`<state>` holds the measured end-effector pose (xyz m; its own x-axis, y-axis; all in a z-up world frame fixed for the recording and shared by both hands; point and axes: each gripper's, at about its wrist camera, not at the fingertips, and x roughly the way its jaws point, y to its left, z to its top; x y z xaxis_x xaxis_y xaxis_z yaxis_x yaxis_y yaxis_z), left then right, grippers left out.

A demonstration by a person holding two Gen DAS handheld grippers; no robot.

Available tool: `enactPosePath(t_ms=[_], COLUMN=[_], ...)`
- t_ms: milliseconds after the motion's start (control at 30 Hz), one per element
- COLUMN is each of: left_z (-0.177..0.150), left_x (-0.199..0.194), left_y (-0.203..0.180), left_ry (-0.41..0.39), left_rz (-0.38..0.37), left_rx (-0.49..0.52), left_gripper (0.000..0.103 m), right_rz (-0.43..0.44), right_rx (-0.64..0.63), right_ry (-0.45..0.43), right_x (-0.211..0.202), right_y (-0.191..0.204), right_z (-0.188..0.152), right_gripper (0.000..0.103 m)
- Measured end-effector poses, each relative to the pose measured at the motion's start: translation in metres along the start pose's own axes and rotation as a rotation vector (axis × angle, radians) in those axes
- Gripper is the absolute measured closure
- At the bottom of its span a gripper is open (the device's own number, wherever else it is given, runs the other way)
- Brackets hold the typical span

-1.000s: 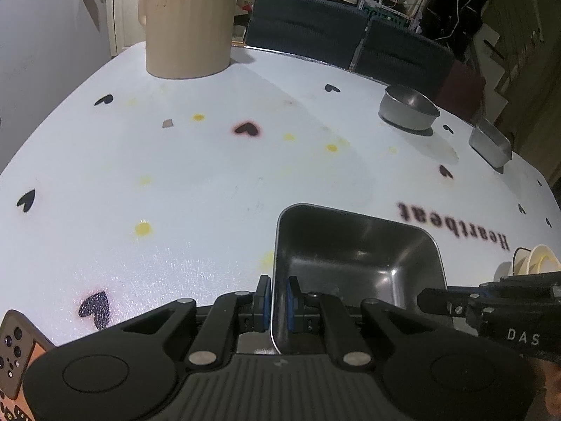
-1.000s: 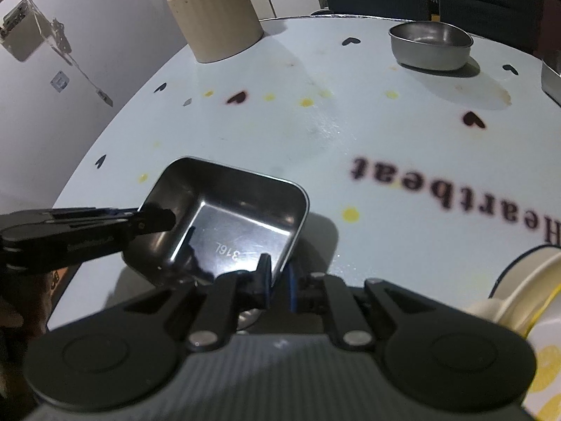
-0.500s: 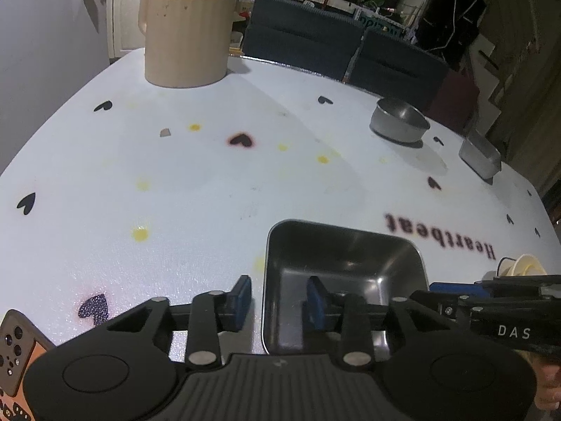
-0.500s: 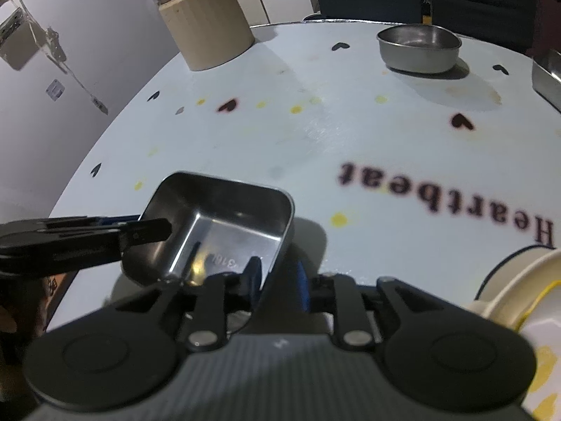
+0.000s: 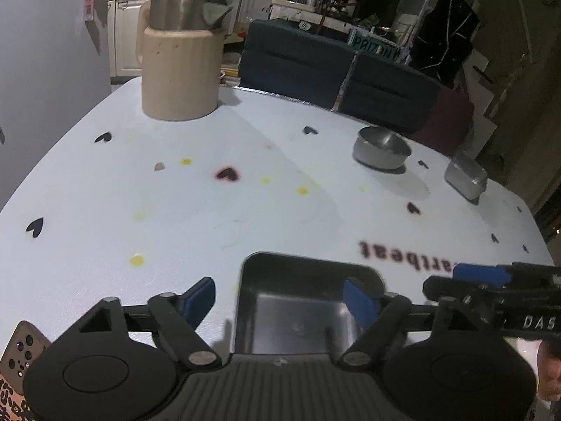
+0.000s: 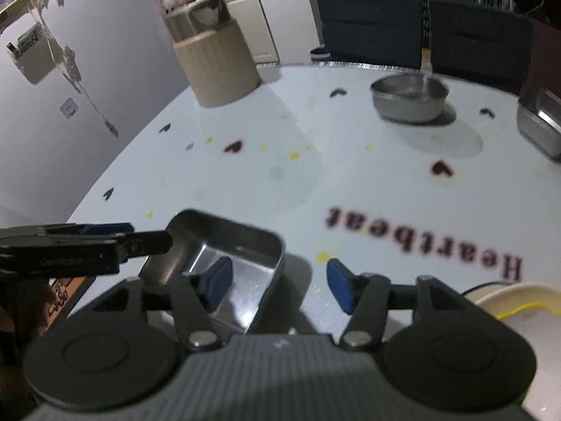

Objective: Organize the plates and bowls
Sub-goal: 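Move both tools away toward the remaining steel square trays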

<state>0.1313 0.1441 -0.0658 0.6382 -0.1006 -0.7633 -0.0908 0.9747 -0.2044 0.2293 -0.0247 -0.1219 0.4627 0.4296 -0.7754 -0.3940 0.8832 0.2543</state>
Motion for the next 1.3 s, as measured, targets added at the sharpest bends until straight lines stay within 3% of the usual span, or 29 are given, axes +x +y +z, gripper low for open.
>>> enactPosePath(t_ms=[200,533,933,1300], left_z=[0.008,0.019,0.029,0.034], left_x=[-0.007,-0.01,0.004,0.035], left_y=[-0.021,-0.068,-0.136,-0.191], left_ry=[-0.039,-0.103,-0.147,-0.112], left_rz=[-0.021,-0.065,-0.137,-0.205], left_rx=[0.011,0.05,0.064,0.043], left_gripper=[0.003,0.0,0.0,0.0], right_rz=[-0.04,-0.154,-0.289,-0.352], right_rx=[0.011,0.031,0.078,0.146], right_ry=[-0.082,-0.199,-0.297,-0.34], right_x=[-0.026,-0.068,-0.101,-0.113], right_y=[-0.019,-0.071,-0.143,-0.205], right_z=[0.009,0.01,0.002,0.004], right_gripper=[0.022,0.002,0.0,0.0])
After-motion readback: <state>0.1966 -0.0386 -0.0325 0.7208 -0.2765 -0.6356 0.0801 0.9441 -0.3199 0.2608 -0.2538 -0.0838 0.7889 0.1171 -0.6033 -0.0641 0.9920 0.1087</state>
